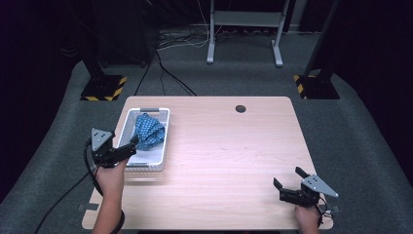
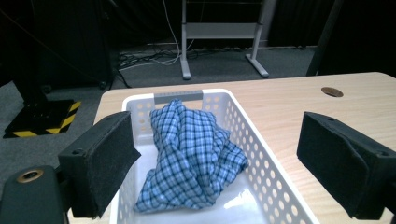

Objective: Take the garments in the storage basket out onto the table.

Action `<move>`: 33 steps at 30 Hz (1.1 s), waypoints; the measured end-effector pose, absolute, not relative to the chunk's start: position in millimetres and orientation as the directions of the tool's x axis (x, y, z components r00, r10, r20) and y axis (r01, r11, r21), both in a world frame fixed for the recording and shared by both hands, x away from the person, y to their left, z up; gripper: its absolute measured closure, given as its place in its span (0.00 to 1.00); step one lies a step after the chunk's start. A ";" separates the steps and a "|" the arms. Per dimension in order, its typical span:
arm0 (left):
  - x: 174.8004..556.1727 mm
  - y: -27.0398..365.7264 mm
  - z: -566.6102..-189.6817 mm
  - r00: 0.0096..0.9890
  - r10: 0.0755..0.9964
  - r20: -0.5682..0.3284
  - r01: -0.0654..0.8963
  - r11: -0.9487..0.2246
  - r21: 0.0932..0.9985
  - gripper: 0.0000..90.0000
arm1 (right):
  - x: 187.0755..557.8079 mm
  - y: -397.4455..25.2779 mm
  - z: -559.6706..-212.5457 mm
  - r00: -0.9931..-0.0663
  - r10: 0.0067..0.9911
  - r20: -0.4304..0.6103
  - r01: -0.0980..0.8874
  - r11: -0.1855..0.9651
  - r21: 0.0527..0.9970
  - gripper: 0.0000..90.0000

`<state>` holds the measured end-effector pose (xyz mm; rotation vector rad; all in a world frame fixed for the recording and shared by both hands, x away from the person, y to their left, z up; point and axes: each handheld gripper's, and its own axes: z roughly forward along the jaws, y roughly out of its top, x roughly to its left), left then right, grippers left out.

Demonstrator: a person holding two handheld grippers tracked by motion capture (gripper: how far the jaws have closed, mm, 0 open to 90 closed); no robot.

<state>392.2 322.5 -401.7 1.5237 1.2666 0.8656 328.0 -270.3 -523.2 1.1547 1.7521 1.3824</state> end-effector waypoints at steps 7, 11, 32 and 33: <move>409.9 320.0 -399.8 0.214 0.976 -0.052 0.311 -0.018 0.950 0.12 | 328.1 -270.3 -523.2 -0.427 0.903 0.047 0.257 0.071 0.964 0.00; 420.7 319.0 -400.4 0.210 0.976 -0.060 0.314 -0.009 0.949 0.12 | 328.1 -270.3 -523.2 -0.428 0.903 0.047 0.257 0.071 0.964 0.00; 470.5 316.4 -405.7 0.189 0.980 -0.069 0.358 -0.003 0.934 0.12 | 328.2 -270.4 -523.2 -0.426 0.903 0.049 0.259 0.070 0.963 0.00; 472.2 316.7 -406.1 0.191 0.979 -0.076 0.360 0.002 0.933 0.12 | 328.2 -270.3 -523.2 -0.425 0.904 0.049 0.260 0.069 0.963 0.00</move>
